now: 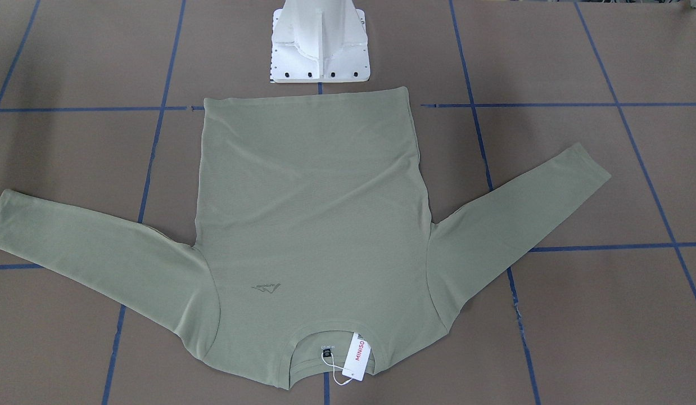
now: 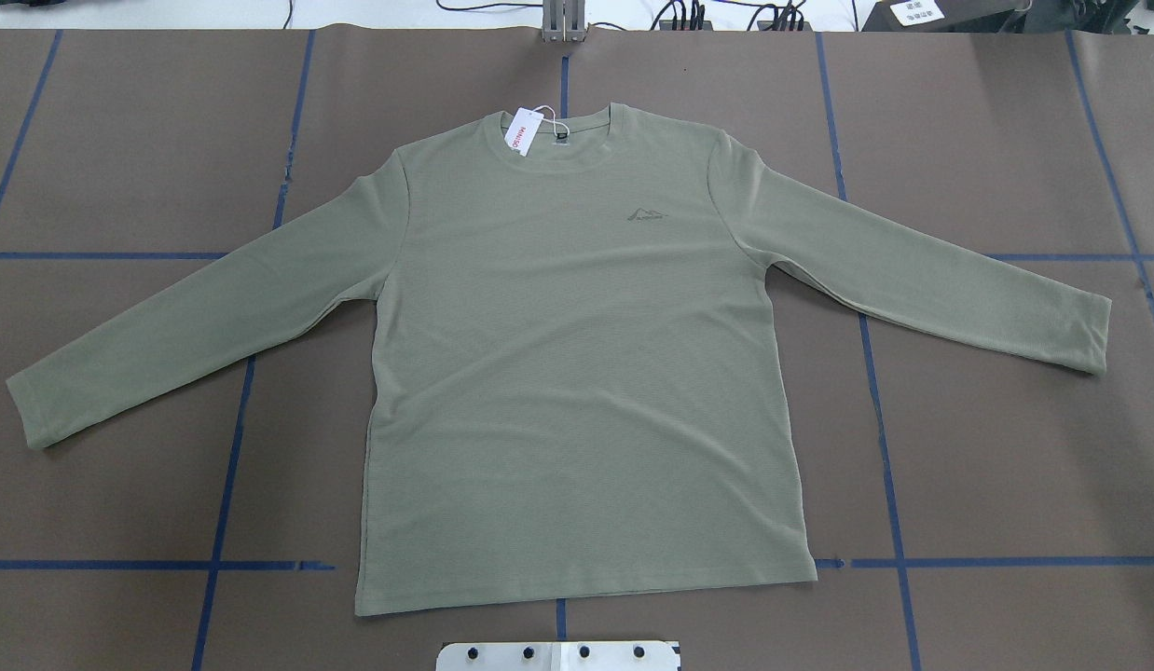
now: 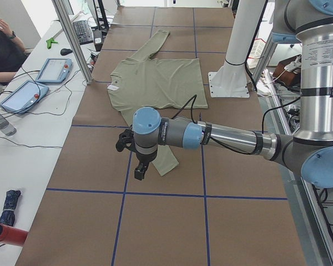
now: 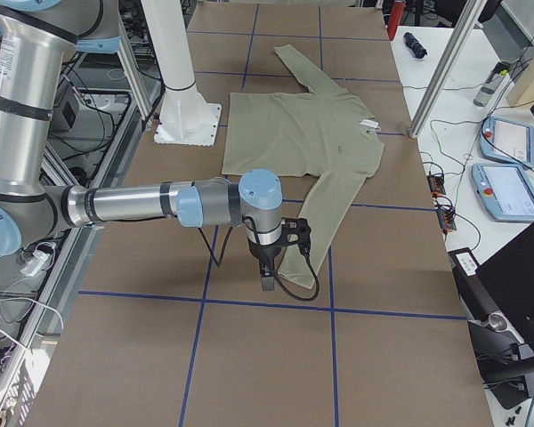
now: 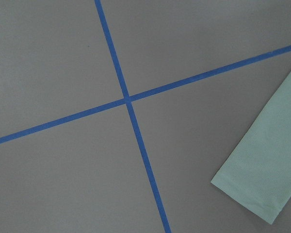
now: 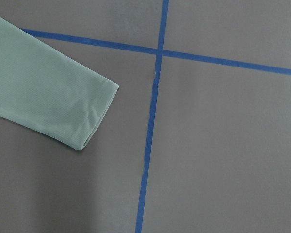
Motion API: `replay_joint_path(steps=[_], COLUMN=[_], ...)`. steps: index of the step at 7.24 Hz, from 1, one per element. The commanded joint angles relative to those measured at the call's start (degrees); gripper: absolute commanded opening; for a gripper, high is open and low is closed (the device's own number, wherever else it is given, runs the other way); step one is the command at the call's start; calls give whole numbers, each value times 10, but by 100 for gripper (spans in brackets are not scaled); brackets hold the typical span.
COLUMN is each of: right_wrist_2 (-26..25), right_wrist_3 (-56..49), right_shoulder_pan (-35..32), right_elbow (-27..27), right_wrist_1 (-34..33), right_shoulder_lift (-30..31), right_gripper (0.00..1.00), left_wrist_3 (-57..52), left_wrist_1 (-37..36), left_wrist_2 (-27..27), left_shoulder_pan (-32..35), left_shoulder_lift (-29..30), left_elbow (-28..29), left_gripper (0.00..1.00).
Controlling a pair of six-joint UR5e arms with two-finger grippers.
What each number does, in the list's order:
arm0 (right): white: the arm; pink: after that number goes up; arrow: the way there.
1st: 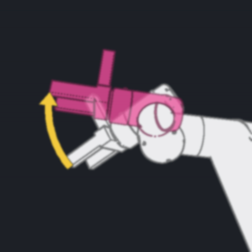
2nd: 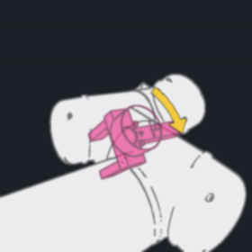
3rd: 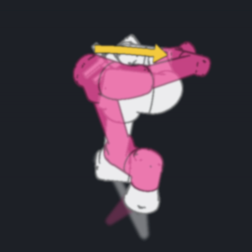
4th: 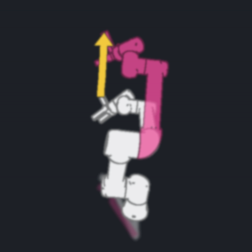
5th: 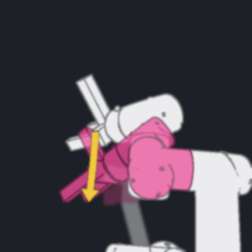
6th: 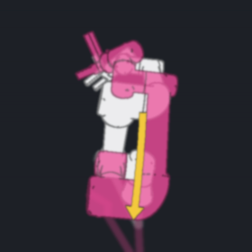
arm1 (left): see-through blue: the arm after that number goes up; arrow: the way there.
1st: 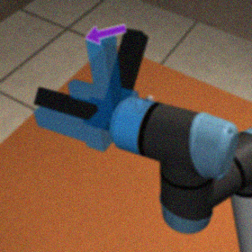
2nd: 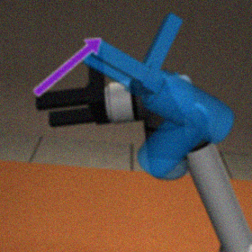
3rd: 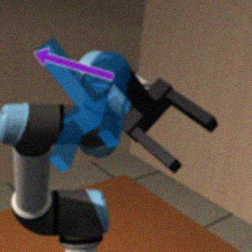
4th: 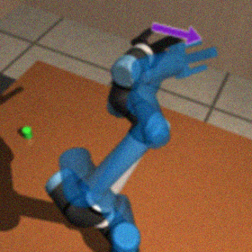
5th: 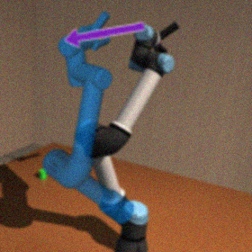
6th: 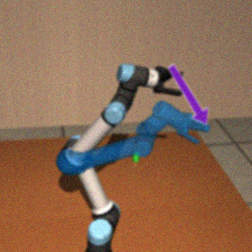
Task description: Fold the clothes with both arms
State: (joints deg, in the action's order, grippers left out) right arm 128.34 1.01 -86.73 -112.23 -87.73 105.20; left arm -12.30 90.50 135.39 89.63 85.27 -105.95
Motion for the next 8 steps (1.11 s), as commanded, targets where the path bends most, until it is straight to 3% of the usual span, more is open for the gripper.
replay_joint_path(steps=[1,3,4,5,7,8], right_wrist_2=[6,46,57,61,44,-5], right_wrist_3=[5,3,6,98,327,409], right_shoulder_pan=[3,2,9,41,117,159], right_elbow=[40,83,90,116,243,289], right_wrist_1=[101,117,160,211,493,593], right_shoulder_lift=[-64,-73,-73,-72,-76,-79], right_gripper=[100,100,100,100,97,88], left_wrist_3=[6,5,4,4,3,3], left_wrist_1=[102,232,234,234,235,235], left_wrist_2=[-18,-33,-31,-30,-30,-30], left_shoulder_pan=[1,3,3,3,3,3], left_shoulder_lift=[17,22,21,20,16,14], left_elbow=[8,52,56,55,54,52], left_gripper=[100,100,100,100,100,100])
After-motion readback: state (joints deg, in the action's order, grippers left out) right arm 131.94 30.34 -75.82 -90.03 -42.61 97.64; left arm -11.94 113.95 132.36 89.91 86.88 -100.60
